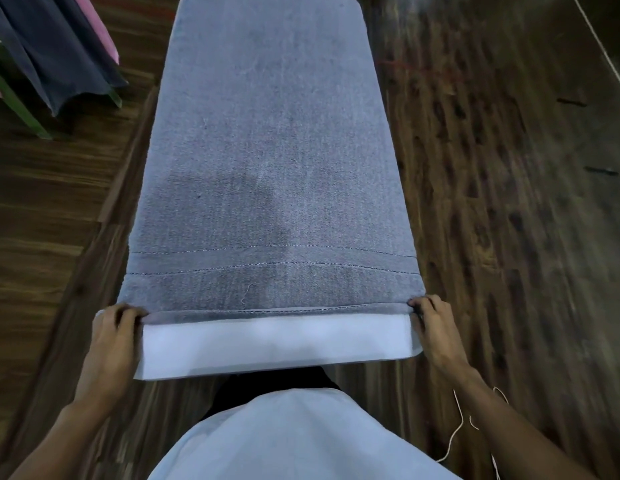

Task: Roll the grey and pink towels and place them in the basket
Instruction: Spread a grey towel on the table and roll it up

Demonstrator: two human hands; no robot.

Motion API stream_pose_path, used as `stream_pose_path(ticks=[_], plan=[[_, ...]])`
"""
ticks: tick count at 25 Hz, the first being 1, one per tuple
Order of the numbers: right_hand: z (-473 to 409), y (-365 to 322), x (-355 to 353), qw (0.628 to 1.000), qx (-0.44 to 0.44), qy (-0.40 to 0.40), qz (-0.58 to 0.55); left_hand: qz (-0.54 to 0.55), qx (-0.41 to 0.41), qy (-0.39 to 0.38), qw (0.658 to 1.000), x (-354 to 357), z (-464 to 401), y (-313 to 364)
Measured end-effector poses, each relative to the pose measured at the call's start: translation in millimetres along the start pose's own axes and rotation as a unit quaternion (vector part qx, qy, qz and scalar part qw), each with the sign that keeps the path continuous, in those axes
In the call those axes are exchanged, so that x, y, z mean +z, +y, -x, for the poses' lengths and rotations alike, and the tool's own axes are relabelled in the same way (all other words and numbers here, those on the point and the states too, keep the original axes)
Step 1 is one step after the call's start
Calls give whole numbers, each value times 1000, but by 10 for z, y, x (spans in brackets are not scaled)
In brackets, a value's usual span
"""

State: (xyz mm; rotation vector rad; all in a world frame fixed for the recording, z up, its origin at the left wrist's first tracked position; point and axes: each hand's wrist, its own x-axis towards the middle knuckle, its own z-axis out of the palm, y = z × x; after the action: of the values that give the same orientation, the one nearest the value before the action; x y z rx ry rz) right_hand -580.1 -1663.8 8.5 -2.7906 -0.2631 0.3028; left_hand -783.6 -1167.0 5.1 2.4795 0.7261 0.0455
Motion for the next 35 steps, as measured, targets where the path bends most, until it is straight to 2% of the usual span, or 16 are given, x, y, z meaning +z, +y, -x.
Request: stream_pose_path(ticks=[2,4,7,8,10,13,16,18,20,22,27,29,32,35], plan=[[36,31,-14,1000,-4,-4,27,-22,23,4,1000,-38,39,-27],[67,111,-8,998,-8,-28,47,-56,46,-42,996,-107,19,-194],[-77,210,-143,996,-3,-87,4,-18,32,-125,992,-313,-109,-331],[-161,218,-186,995,-25,-97,7,-23,41,-128,991,-361,-163,-330],[-301,179,-275,993,4,-117,-15,-14,49,-106,993,-409,-286,-318],[-394,76,-261,992,69,-67,-82,-20,17,-76,997,-424,-434,-220],[-279,39,-97,999,22,10,30,-49,34,-43,997,-291,-372,-169],[-82,29,50,999,4,26,27,-3,-36,-34,999,-98,-173,-174],[80,7,128,998,-30,56,28,-24,-12,8,1000,73,20,-125],[115,0,155,997,-44,60,31,-48,21,17,998,143,79,-151],[-76,-91,88,998,20,55,6,-89,4,4,996,42,-35,-72],[-78,-67,57,999,13,40,21,-109,32,-6,993,-26,-35,-68],[-66,102,-40,997,3,-45,59,-132,70,-58,987,-164,-45,-205],[-117,126,-197,995,-25,-99,10,-112,60,-126,984,-308,-184,-316]])
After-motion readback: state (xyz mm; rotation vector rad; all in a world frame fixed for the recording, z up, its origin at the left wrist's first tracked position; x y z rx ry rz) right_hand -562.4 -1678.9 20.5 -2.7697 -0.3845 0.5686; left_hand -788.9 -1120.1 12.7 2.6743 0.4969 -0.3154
